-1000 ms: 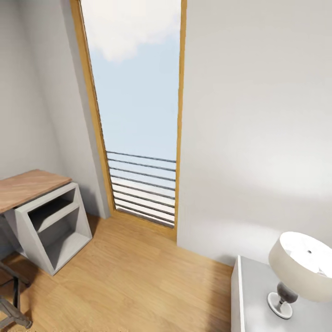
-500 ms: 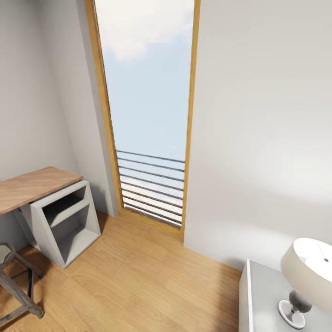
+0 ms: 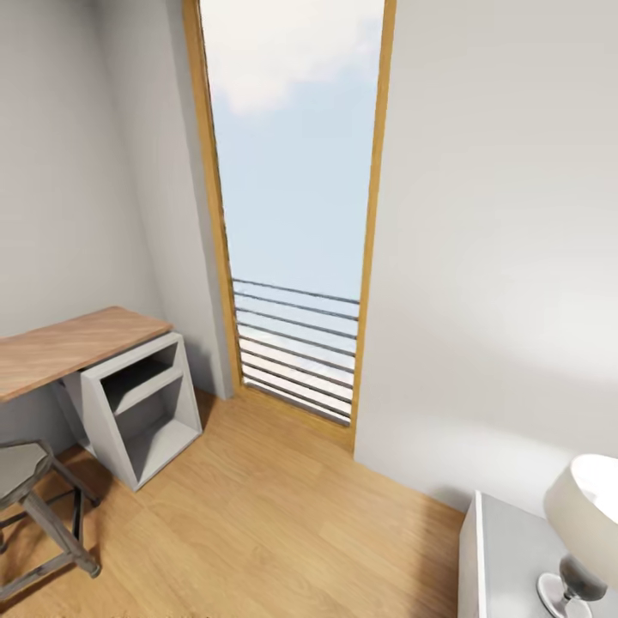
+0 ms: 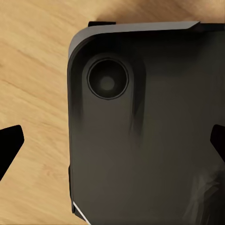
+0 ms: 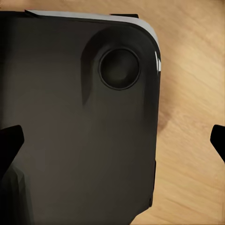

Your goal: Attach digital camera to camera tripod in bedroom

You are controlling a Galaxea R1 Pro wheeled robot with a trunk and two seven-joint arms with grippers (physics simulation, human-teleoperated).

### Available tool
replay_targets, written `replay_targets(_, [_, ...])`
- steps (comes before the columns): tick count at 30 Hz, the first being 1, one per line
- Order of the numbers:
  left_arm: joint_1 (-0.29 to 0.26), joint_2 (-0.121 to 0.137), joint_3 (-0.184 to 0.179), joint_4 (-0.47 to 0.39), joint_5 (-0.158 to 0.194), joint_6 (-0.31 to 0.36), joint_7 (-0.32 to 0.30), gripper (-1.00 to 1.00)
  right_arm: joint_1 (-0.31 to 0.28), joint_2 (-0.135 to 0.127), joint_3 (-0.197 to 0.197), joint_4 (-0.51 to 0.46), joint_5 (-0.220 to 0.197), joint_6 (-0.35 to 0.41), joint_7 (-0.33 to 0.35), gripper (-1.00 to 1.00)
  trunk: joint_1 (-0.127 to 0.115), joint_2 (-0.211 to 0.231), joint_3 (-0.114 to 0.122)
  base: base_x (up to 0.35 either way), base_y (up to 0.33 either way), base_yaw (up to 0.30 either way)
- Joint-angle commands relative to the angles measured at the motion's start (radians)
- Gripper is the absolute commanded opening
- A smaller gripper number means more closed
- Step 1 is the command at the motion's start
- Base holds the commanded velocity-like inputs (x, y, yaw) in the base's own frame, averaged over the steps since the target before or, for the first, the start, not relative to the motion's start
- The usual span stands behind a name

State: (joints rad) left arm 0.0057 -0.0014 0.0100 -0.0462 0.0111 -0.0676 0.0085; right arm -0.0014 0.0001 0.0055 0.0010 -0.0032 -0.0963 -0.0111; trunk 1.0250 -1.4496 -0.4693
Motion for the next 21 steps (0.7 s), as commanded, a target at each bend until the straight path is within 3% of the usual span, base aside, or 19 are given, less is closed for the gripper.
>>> replay_targets(1, [0.000, 0.000, 0.001, -0.001, 0.001, -0.001, 0.001, 1.00, 0.000, 0.000, 0.001, 0.000, 0.000, -0.003, -0.001, 1.00, 0.000, 0.000, -0.001, 0.000, 0.000, 0.058])
replay_targets(11, [0.000, 0.000, -0.001, -0.001, 0.002, 0.004, 0.002, 1.00, 0.000, 0.000, 0.001, 0.000, 0.000, -0.002, -0.001, 1.00, 0.000, 0.000, -0.001, 0.030, -0.031, 0.021])
replay_targets(21, [0.000, 0.000, -0.001, -0.001, 0.003, 0.005, 0.002, 1.00, 0.000, 0.000, 0.001, 0.000, 0.000, -0.002, -0.001, 1.00, 0.000, 0.000, -0.001, 0.081, -0.186, 0.002])
